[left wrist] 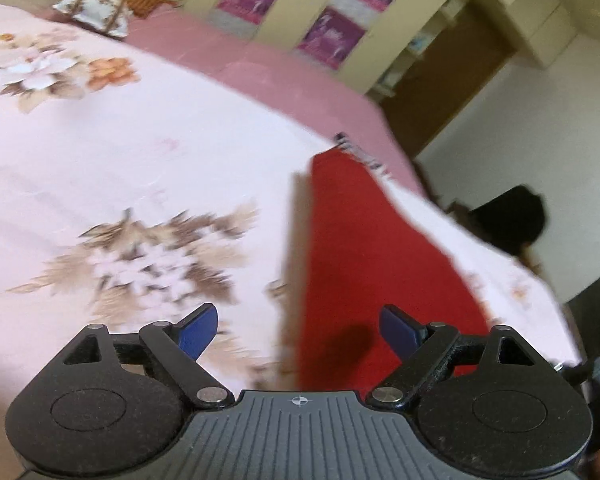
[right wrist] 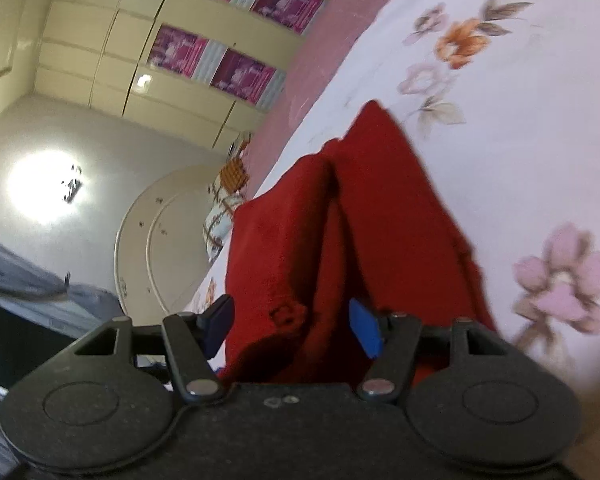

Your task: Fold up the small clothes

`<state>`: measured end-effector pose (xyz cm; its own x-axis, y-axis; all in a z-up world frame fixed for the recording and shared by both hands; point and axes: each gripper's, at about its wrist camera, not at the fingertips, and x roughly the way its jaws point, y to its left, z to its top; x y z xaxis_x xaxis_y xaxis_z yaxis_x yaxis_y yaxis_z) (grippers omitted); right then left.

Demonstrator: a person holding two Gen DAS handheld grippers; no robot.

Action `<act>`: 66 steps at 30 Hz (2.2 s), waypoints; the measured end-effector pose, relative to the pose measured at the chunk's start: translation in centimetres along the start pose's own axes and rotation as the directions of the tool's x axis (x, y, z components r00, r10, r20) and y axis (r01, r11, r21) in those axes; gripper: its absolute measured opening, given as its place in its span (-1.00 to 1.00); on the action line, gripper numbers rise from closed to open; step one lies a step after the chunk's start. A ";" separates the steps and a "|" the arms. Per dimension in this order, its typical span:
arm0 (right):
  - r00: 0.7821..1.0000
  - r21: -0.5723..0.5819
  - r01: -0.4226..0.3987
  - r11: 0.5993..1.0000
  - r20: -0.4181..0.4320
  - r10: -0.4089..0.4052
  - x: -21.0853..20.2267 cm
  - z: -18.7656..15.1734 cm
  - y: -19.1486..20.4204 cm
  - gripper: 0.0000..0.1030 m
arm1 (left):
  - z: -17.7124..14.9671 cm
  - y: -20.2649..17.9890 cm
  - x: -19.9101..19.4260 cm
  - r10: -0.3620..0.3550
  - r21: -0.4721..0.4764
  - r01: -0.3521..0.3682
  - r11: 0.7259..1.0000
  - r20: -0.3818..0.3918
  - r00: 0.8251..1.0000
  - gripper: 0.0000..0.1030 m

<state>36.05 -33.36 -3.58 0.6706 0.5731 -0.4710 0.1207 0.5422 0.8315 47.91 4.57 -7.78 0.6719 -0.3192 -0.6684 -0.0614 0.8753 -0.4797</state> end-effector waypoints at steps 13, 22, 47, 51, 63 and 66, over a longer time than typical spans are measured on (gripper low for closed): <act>0.951 -0.511 0.269 0.816 0.004 -0.311 4.9 -1.1 6.6 -0.63 | -0.5 -0.8 2.1 0.066 0.074 -0.066 0.995 0.012 0.998 0.68; 0.956 -0.807 0.290 0.515 0.261 -0.131 0.5 -3.4 10.7 -0.65 | -0.4 -4.4 2.2 -0.022 0.211 0.012 0.977 0.046 0.999 0.68; 0.985 -0.395 0.165 0.904 0.114 -0.130 2.0 5.7 0.8 -0.29 | -0.6 -7.7 5.1 -0.039 0.317 0.048 0.947 -0.034 0.999 0.68; 0.982 -0.433 0.188 0.882 0.108 -0.157 4.2 6.9 1.3 -0.39 | 0.0 -8.2 6.2 -0.035 0.320 0.052 0.946 -0.060 0.998 0.68; 0.917 -0.553 0.397 0.733 0.259 -0.302 5.0 5.1 0.4 -0.72 | -0.9 -10.2 7.3 -0.008 0.387 0.042 0.921 -0.087 0.996 0.68; 0.919 -0.507 0.390 0.769 0.259 -0.296 3.1 5.3 1.5 -0.40 | -0.9 -9.8 5.1 -0.019 0.392 0.039 0.919 -0.055 0.998 0.68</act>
<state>42.13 -34.01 -2.22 0.7703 0.2071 -0.6032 -0.0163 0.9519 0.3060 51.28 -5.96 -7.03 0.6313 -0.3555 -0.6893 0.2595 0.9343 -0.2443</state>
